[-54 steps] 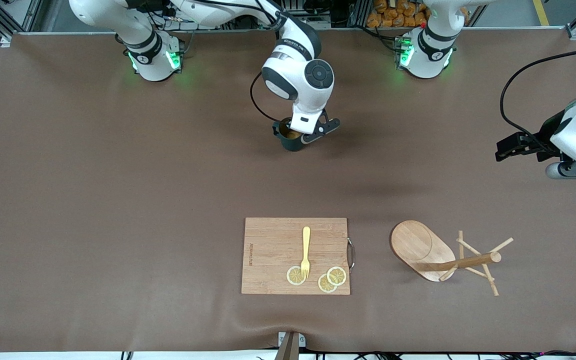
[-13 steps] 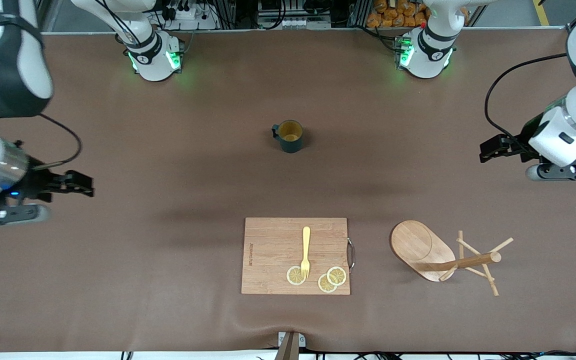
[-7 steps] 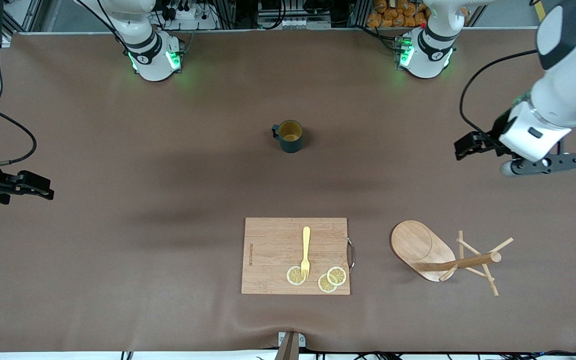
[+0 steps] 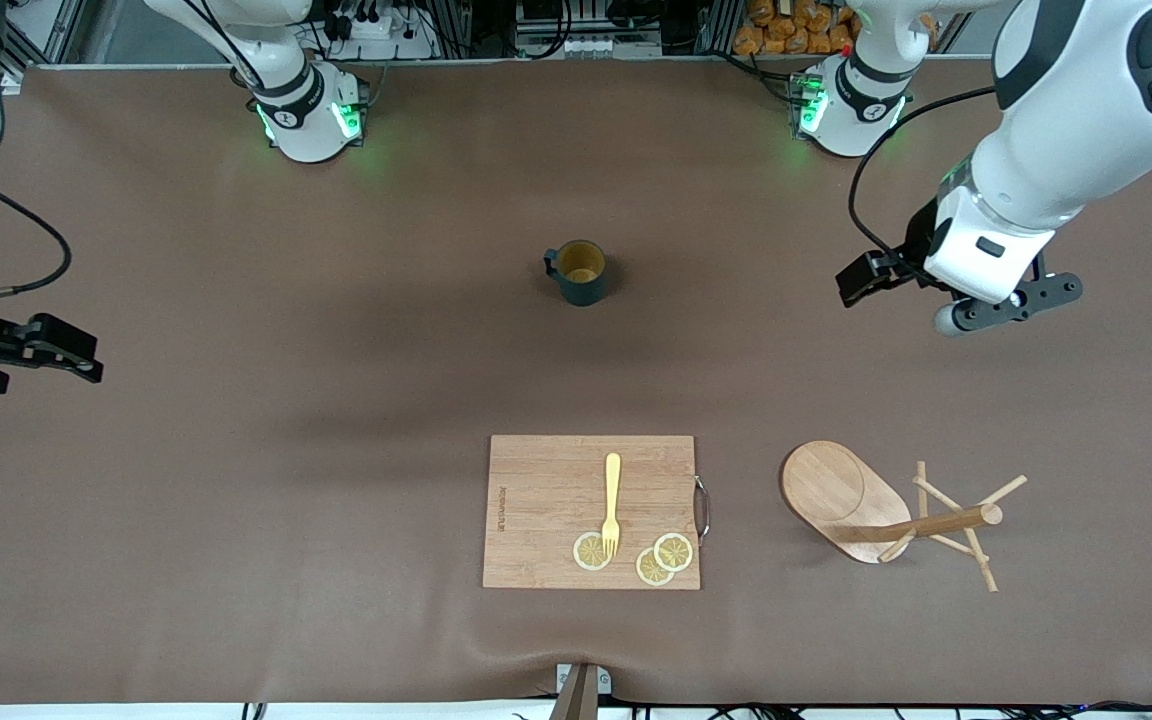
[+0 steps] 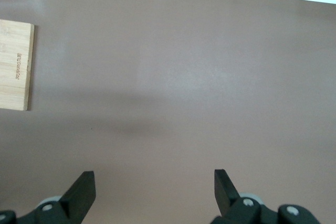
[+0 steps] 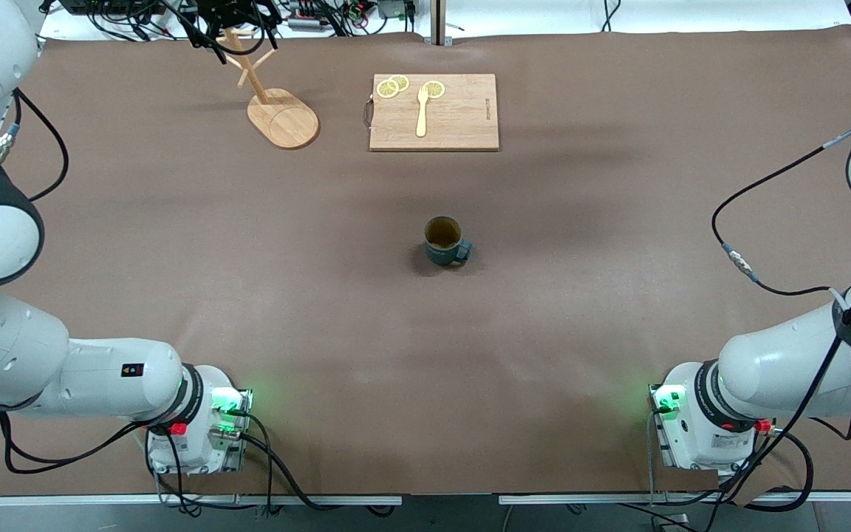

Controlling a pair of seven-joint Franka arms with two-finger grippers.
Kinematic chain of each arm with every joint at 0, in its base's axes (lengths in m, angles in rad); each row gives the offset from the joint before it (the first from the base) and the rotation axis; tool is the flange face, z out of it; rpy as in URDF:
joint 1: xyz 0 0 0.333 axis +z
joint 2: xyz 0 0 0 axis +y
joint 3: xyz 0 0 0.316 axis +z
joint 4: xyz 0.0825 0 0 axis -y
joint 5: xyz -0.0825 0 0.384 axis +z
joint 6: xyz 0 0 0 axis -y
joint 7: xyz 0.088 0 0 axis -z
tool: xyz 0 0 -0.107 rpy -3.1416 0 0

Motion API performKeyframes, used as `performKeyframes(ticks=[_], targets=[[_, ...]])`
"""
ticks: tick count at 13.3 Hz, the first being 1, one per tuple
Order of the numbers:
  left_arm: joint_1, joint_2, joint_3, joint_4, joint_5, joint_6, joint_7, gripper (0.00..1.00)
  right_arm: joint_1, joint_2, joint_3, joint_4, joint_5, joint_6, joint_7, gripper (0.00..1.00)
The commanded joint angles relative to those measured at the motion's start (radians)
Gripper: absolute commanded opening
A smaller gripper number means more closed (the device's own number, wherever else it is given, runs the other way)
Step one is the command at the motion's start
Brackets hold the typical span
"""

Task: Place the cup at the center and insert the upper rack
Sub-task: 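Move the left gripper over the teal mug at the center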

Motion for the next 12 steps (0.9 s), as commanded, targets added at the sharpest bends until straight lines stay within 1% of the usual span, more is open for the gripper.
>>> performKeyframes(ticks=[1, 3, 4, 6, 7, 9, 12], targets=[[-0.031, -0.008, 0.000, 0.002, -0.026, 0.004, -0.099, 1.00, 0.027, -0.026, -0.046, -0.083, -0.001, 0.030, 0.007, 1.00], [-0.070, -0.010, 0.000, 0.002, -0.027, 0.004, -0.219, 1.00, 0.028, -0.032, -0.070, -0.144, 0.012, 0.063, 0.007, 1.00], [-0.098, -0.010, 0.000, 0.002, -0.027, 0.004, -0.267, 1.00, 0.030, -0.035, -0.086, -0.160, 0.040, 0.074, 0.007, 1.00], [-0.158, -0.010, 0.000, 0.002, -0.025, 0.004, -0.371, 1.00, 0.031, -0.035, -0.127, -0.163, 0.139, 0.074, 0.007, 1.00], [-0.192, -0.012, 0.001, 0.004, -0.025, 0.004, -0.426, 1.00, 0.036, -0.038, -0.142, -0.169, 0.158, 0.071, 0.004, 1.00], [-0.276, -0.010, 0.001, 0.004, -0.028, 0.008, -0.536, 1.00, 0.062, -0.044, -0.179, -0.175, 0.158, 0.073, -0.005, 1.00], [-0.403, 0.011, 0.006, 0.004, -0.020, 0.060, -0.751, 1.00, 0.064, -0.044, -0.189, -0.175, 0.151, 0.068, -0.010, 1.00]])
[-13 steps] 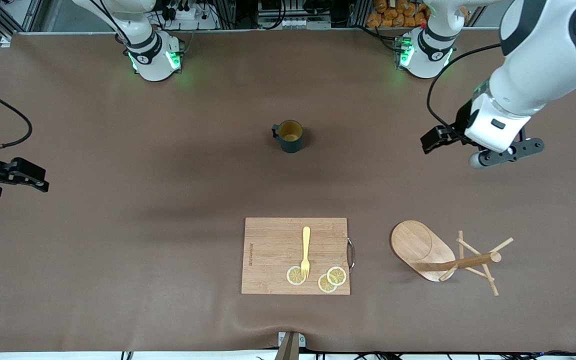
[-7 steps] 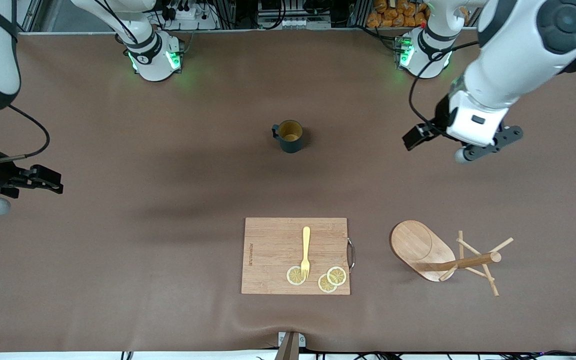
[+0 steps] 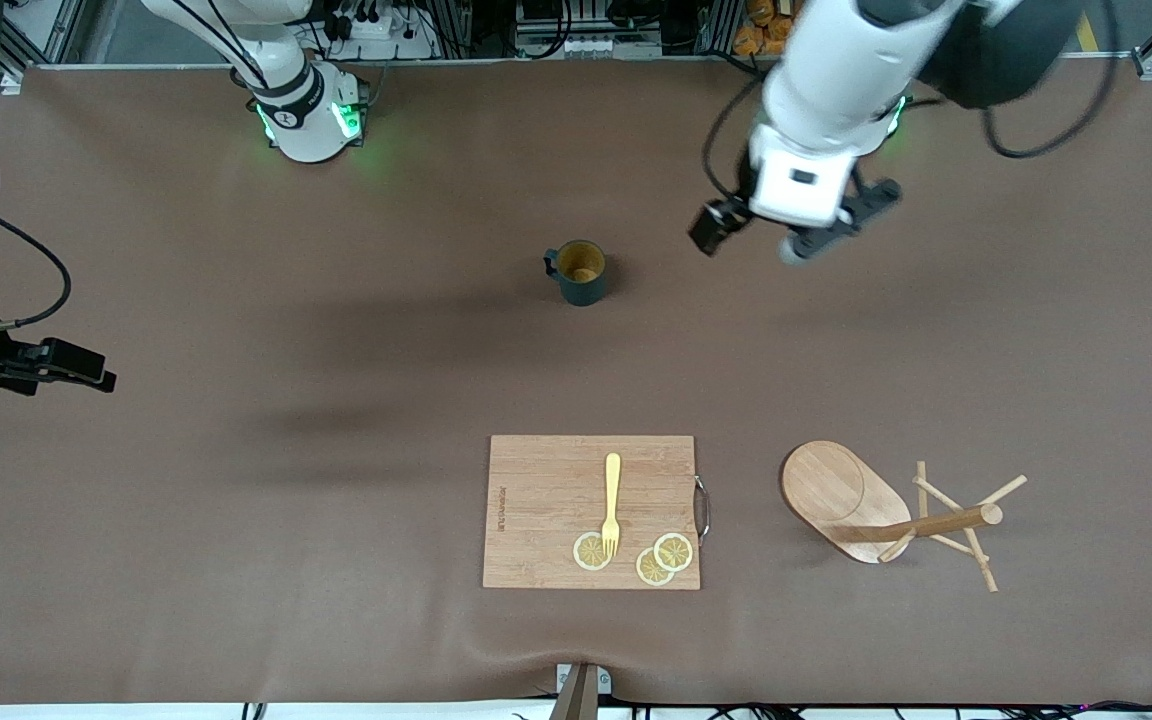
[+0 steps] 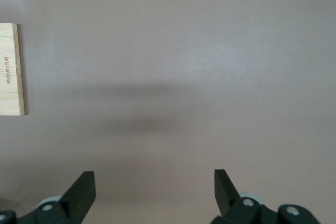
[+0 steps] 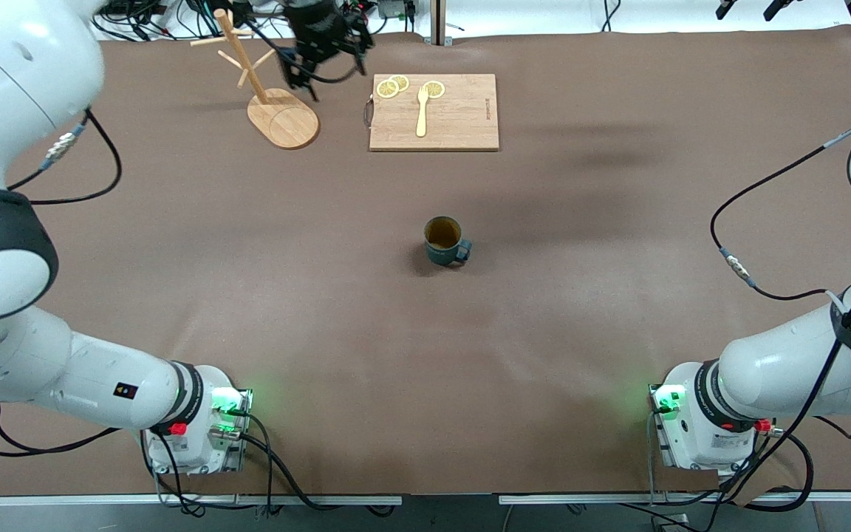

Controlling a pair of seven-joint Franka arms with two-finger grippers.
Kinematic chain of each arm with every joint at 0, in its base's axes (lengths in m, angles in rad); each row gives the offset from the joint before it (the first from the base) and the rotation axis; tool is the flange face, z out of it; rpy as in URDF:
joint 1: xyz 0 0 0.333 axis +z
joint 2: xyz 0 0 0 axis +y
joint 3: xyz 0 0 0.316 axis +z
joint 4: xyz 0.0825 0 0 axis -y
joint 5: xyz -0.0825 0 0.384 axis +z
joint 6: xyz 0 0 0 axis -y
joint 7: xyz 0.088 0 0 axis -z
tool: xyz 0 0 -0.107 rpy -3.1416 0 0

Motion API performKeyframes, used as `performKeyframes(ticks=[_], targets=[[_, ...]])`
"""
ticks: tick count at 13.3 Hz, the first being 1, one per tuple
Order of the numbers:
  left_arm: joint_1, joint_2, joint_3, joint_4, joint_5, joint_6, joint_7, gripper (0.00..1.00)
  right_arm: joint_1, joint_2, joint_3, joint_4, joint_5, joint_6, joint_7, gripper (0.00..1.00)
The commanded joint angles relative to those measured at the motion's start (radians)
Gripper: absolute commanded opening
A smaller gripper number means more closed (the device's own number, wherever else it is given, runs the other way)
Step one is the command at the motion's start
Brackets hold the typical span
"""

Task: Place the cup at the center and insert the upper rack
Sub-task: 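Move the left gripper over the teal mug at the center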

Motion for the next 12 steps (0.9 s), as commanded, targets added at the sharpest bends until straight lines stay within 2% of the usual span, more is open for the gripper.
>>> performKeyframes(ticks=[1, 7, 12], targets=[[-0.111, 0.027, 0.018, 0.005, 0.003, 0.035, -0.178, 1.00, 0.021, -0.038, -0.022, -0.044, 0.011, 0.000, -0.008, 1.00], [-0.404, 0.235, 0.031, 0.162, 0.252, 0.019, -0.591, 1.00, 0.027, -0.032, -0.022, -0.046, 0.008, -0.002, -0.017, 1.00], [-0.659, 0.393, 0.191, 0.268, 0.325, -0.019, -0.760, 1.00, 0.026, -0.026, -0.020, -0.035, 0.009, -0.003, -0.019, 1.00]])
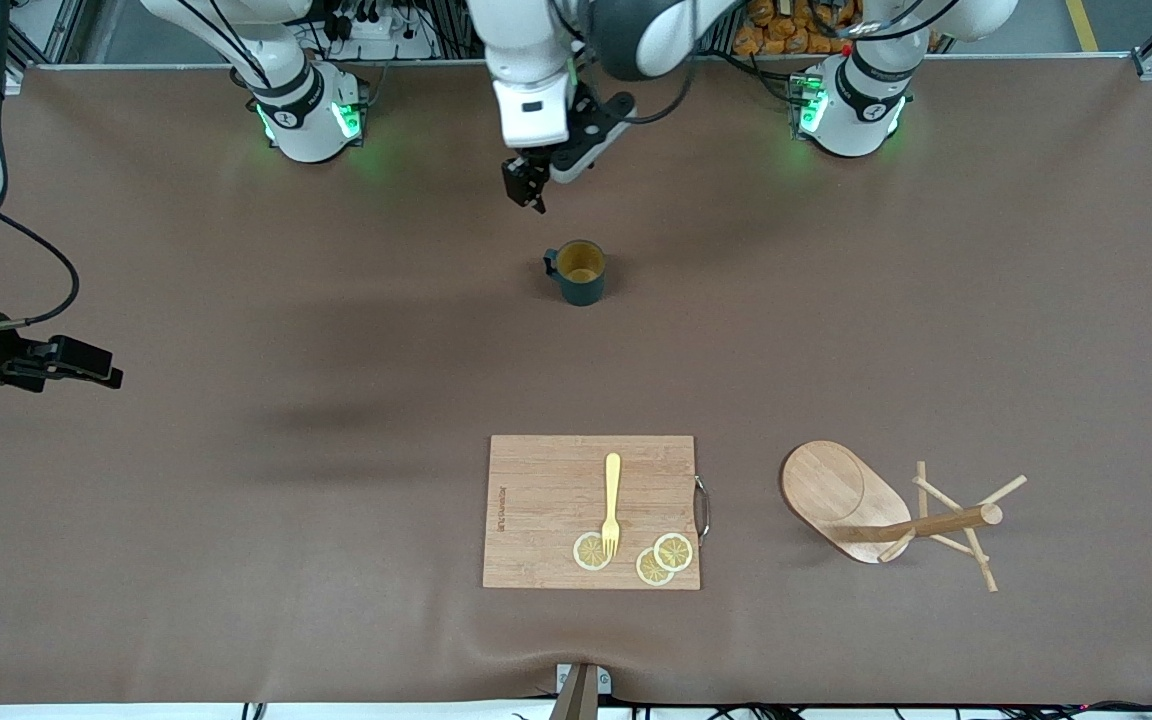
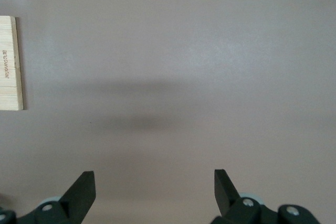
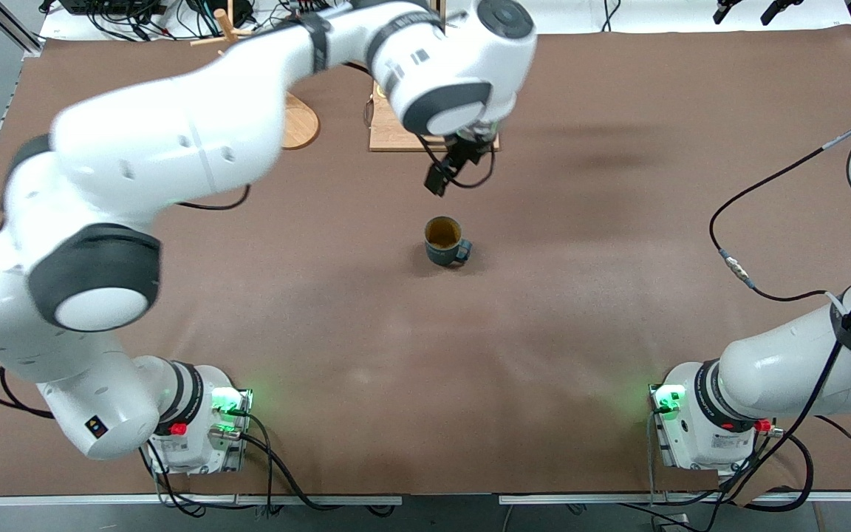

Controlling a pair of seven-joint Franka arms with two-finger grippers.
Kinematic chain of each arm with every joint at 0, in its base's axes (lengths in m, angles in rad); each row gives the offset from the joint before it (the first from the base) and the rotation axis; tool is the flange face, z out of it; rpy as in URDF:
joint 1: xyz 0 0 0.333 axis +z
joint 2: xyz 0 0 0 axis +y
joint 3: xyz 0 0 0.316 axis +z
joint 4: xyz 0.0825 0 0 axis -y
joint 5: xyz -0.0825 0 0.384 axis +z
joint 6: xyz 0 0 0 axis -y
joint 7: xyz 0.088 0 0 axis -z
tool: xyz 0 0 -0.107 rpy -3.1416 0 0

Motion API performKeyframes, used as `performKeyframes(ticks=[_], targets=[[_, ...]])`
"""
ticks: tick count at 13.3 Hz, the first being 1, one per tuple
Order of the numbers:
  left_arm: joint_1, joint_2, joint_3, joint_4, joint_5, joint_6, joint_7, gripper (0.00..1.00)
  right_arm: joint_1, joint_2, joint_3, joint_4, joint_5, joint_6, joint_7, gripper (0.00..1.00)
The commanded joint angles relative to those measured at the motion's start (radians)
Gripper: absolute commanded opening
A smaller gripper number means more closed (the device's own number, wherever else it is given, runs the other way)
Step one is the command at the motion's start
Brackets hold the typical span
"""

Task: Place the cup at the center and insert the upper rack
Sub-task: 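Move the left gripper over the teal mug at the center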

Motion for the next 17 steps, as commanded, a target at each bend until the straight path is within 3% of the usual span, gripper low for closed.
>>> performKeyframes(ticks=[1, 5, 11, 13, 17], targets=[[-0.095, 0.113, 0.056, 0.117, 0.081, -0.058, -0.093, 1.00, 0.013, -0.021, -0.009, -0.017, 0.011, -0.001, -0.011, 1.00], [-0.257, 0.256, 0.156, 0.191, 0.167, -0.098, -0.220, 1.00, 0.019, -0.019, -0.007, -0.017, 0.011, -0.001, -0.014, 1.00], [-0.452, 0.446, 0.358, 0.244, 0.180, -0.101, -0.315, 1.00, 0.018, -0.019, -0.007, -0.003, 0.011, 0.001, -0.012, 1.00], [-0.480, 0.523, 0.376, 0.289, 0.178, -0.101, -0.318, 1.00, 0.021, -0.019, -0.007, 0.003, 0.008, 0.001, -0.009, 1.00], [-0.495, 0.580, 0.392, 0.346, 0.174, -0.100, -0.320, 1.00, 0.009, -0.024, -0.010, 0.015, 0.006, -0.004, -0.011, 1.00]])
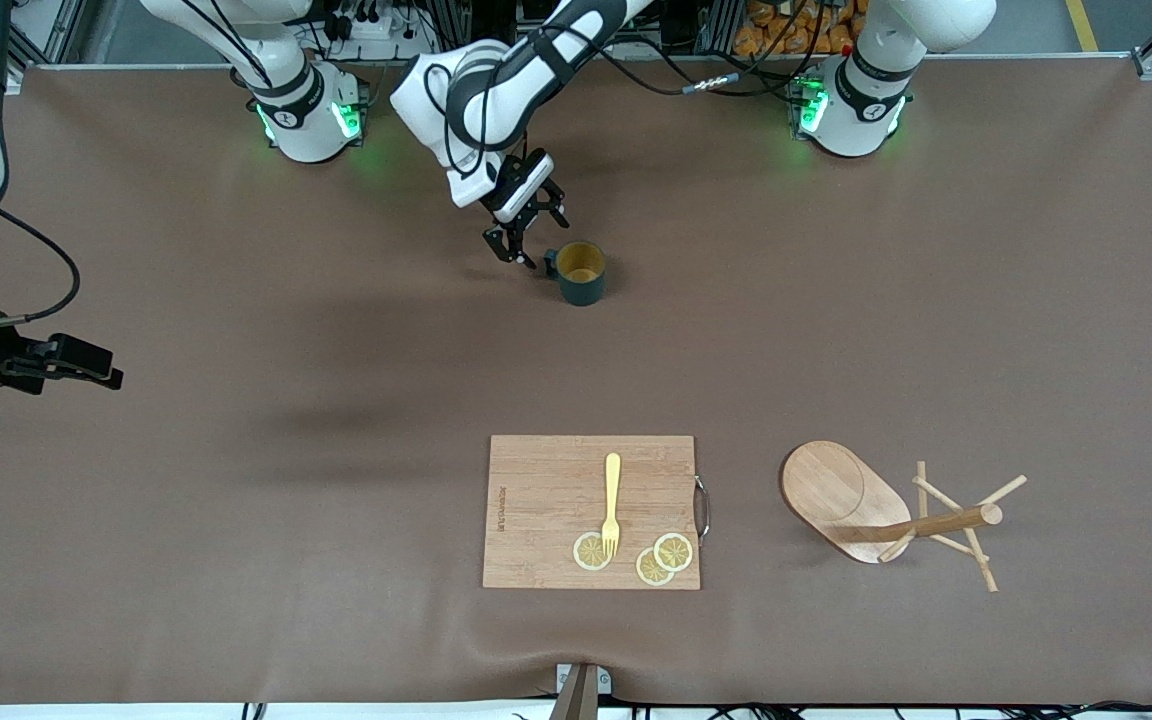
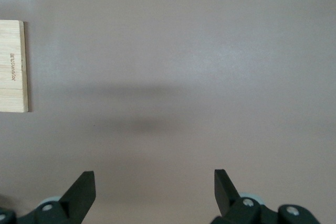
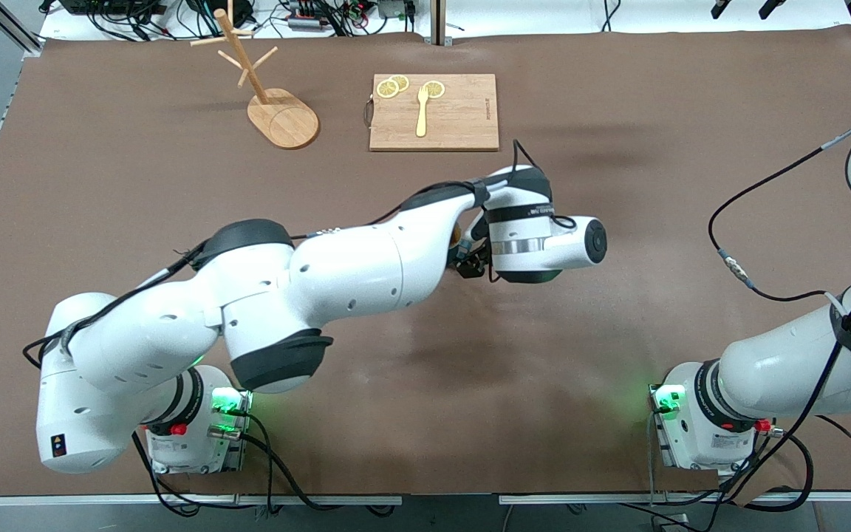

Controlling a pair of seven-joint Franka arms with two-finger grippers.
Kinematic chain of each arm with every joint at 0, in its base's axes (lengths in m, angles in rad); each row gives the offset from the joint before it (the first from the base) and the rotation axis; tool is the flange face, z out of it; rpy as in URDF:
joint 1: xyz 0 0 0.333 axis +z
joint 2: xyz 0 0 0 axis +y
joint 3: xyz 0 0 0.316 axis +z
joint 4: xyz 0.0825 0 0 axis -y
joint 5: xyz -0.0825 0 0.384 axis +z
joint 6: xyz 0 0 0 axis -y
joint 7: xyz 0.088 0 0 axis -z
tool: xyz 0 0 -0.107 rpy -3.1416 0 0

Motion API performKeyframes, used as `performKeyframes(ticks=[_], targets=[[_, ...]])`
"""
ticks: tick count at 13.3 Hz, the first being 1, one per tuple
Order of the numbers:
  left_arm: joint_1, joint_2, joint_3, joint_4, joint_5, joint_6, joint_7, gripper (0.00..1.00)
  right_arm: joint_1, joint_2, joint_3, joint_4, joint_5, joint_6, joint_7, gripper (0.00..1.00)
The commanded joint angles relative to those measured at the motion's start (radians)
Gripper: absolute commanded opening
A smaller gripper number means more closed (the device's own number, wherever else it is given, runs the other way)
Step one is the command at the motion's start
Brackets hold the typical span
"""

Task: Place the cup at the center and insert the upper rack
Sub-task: 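Lower the left gripper and grasp the teal mug's handle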

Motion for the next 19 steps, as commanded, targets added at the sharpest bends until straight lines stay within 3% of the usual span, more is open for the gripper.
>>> performKeyframes(ticks=[1, 12, 17, 19], targets=[[-0.017, 0.050, 0.044, 0.083, 0.015, -0.029, -0.008, 1.00, -0.002, -0.021, -0.009, -0.003, 0.005, -0.018, -0.008, 1.00], [-0.028, 0.099, 0.058, 0.083, 0.013, -0.021, -0.008, 0.98, 0.006, -0.019, -0.006, 0.015, -0.053, -0.018, -0.008, 1.00], [-0.028, 0.116, 0.051, 0.083, 0.012, -0.006, -0.015, 0.60, 0.006, -0.019, -0.006, 0.019, -0.053, -0.021, -0.008, 1.00], [-0.028, 0.111, 0.048, 0.083, 0.010, 0.005, -0.034, 0.38, 0.007, -0.018, -0.006, 0.019, -0.053, -0.021, -0.008, 1.00]])
